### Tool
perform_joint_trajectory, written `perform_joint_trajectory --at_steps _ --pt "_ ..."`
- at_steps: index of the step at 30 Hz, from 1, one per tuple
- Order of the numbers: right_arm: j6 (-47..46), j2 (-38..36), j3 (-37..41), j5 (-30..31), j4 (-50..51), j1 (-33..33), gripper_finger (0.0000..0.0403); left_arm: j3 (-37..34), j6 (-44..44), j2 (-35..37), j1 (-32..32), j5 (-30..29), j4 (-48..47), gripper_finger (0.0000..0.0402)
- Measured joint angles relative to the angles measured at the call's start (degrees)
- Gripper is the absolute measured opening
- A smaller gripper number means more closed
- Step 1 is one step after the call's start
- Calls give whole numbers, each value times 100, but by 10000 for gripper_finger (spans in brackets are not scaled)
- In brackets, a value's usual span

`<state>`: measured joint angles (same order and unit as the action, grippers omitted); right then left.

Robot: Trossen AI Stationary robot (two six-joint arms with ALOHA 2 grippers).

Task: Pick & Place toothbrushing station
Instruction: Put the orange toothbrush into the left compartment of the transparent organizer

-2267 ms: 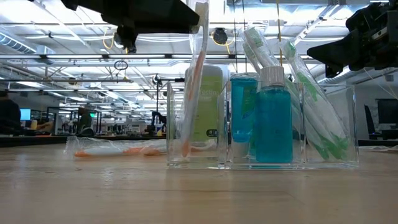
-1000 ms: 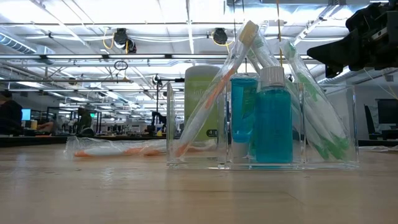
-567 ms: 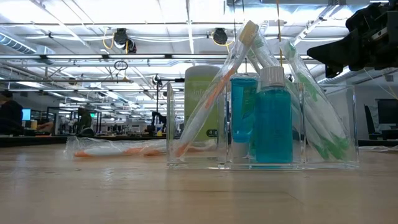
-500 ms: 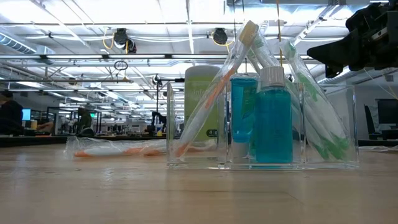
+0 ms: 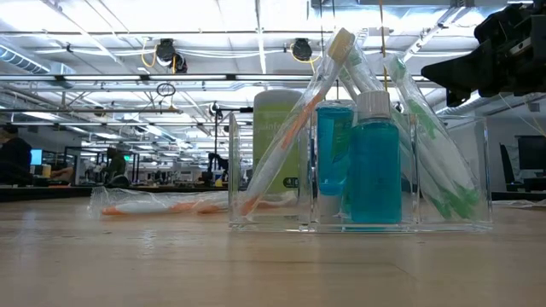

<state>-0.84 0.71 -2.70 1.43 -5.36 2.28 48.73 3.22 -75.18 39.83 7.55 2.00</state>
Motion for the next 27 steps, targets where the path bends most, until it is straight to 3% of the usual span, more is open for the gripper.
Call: perform_joint_trajectory --at_steps 13,22,27 --pt "1 -2 -1 -1 1 -1 7 0 -57 0 -4 -22 -22 2" --pt "1 -1 0 0 1 -1 7 0 -201 0 -145 -346 -66 1" --pt "0 -1 0 -2 2 -1 9 0 -1192 -104 -158 -1580 -578 1"
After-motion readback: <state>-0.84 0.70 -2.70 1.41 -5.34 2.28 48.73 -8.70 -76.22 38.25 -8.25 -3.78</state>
